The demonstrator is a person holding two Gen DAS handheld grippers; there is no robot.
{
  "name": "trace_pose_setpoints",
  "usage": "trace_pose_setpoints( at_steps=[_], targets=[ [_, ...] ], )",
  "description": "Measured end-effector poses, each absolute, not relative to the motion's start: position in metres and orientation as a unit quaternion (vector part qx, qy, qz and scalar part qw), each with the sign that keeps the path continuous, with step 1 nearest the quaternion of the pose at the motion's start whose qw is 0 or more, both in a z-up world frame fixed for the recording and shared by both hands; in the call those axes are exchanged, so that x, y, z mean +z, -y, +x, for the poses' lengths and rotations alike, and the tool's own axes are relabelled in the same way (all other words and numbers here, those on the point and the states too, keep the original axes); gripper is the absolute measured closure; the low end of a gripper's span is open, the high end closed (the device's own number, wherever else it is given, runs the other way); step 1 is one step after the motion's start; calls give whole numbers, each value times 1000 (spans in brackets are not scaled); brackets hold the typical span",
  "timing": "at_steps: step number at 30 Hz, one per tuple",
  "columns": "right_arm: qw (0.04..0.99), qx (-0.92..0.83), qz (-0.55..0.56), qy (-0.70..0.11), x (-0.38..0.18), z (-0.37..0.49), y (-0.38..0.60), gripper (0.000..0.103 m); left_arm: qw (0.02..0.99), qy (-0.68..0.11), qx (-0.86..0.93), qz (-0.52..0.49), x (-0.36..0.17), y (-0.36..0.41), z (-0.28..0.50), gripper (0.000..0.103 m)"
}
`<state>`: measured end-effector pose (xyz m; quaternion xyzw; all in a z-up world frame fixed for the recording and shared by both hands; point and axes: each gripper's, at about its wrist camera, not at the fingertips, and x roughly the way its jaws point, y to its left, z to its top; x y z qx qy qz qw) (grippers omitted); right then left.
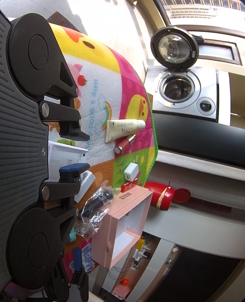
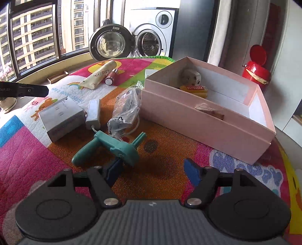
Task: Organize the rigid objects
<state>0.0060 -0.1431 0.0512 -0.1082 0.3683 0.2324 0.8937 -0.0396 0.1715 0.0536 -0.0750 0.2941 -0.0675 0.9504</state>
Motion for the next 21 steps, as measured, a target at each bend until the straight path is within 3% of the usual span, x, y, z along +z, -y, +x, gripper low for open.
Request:
trace_pose_setpoints(
  at_steps=[9,15,18,21],
  targets=[
    [895,243,-88,-365,47,-5,145,28,933,-321,-154,56,30,-90,-38,71],
    [903,222,-91,-357,46,-12,154,27,930,-340,-80,113,14,-97,-28,72],
    [907,217,-72,-355,42,-13,159,24,934,-346,-35,82,20,-120,-19,72],
    [907,215,-68,-354,41,-12,159,22,933,-353,-65,-42,34,-140,-6,72]
  ],
)
